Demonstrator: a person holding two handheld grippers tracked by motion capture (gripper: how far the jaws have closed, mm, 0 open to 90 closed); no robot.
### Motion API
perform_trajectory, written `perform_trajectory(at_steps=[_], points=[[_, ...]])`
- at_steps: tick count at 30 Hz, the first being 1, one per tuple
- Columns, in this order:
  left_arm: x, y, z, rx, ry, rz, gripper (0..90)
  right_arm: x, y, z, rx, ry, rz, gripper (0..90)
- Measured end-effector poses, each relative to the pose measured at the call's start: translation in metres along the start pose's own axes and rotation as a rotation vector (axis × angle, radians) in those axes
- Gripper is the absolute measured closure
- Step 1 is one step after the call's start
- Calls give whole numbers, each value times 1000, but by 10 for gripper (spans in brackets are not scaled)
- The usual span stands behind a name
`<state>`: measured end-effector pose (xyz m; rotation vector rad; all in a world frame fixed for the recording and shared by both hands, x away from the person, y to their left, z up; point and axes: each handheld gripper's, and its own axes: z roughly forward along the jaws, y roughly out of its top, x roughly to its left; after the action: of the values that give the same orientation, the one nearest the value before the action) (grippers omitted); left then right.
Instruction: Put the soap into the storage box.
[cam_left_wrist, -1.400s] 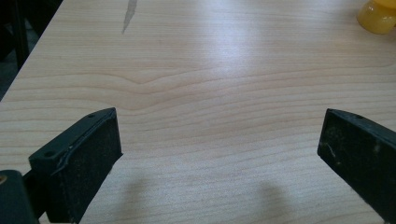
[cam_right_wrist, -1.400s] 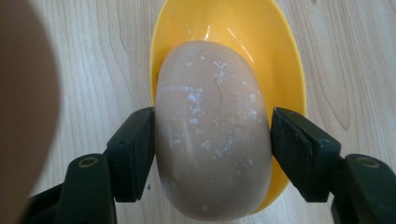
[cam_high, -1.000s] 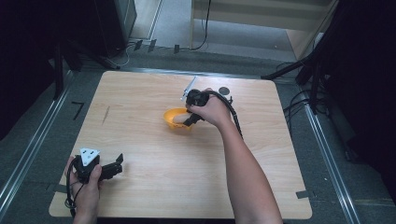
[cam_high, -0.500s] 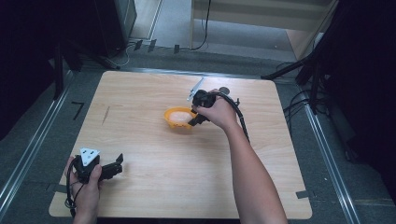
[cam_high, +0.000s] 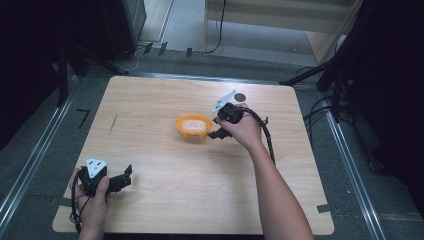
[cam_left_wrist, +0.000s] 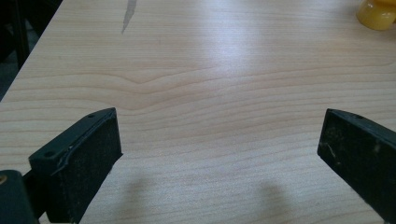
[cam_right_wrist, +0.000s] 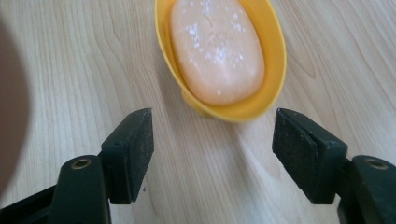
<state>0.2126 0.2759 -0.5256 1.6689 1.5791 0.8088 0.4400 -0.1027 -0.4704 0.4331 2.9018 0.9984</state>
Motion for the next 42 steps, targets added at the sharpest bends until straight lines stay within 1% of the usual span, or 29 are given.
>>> perform_trajectory(at_steps=[2,4,5,7,8,10,14,15,16,17,18,20,22,25,27,29,32,34,36,42], points=[[0,0,0,2,3,0,0,2,-6,-2,-10,-18,13,296],[0,0,0,1,2,-1,0,4,-13,-5,-34,-18,37,281],[0,0,0,2,1,0,0,5,-16,-7,-39,-21,40,281],[0,0,0,3,3,1,0,8,-21,-10,-64,-42,54,278],[0,0,0,3,3,0,0,9,-25,-12,-77,-48,68,271],[0,0,0,3,1,1,0,10,-31,-16,-100,-74,90,269],[0,0,0,3,1,0,0,13,-45,-22,-155,-92,145,258],[0,0,0,3,1,-1,0,14,-49,-23,-162,-90,159,249],[0,0,0,3,1,-1,0,15,-51,-23,-162,-84,162,243],[0,0,0,3,2,-1,0,16,-55,-24,-159,-89,165,244],[0,0,0,3,2,-1,0,18,-58,-24,-167,-98,174,242],[0,0,0,4,2,0,0,20,-65,-25,-183,-99,190,219],[0,0,0,6,3,2,0,23,-72,-25,-196,-115,207,204],[0,0,0,6,4,2,0,26,-82,-25,-207,-127,214,199],[0,0,0,5,3,1,0,28,-88,-25,-206,-126,222,192],[0,0,0,6,4,1,0,32,-94,-25,-220,-141,231,189],[0,0,0,5,5,2,0,36,-103,-26,-232,-156,242,171],[0,0,0,6,5,4,0,40,-110,-25,-238,-163,258,145],[0,0,0,6,6,6,0,44,-116,-27,-251,-184,268,145],[0,0,0,6,7,8,0,55,-135,-34,-300,-196,305,145]])
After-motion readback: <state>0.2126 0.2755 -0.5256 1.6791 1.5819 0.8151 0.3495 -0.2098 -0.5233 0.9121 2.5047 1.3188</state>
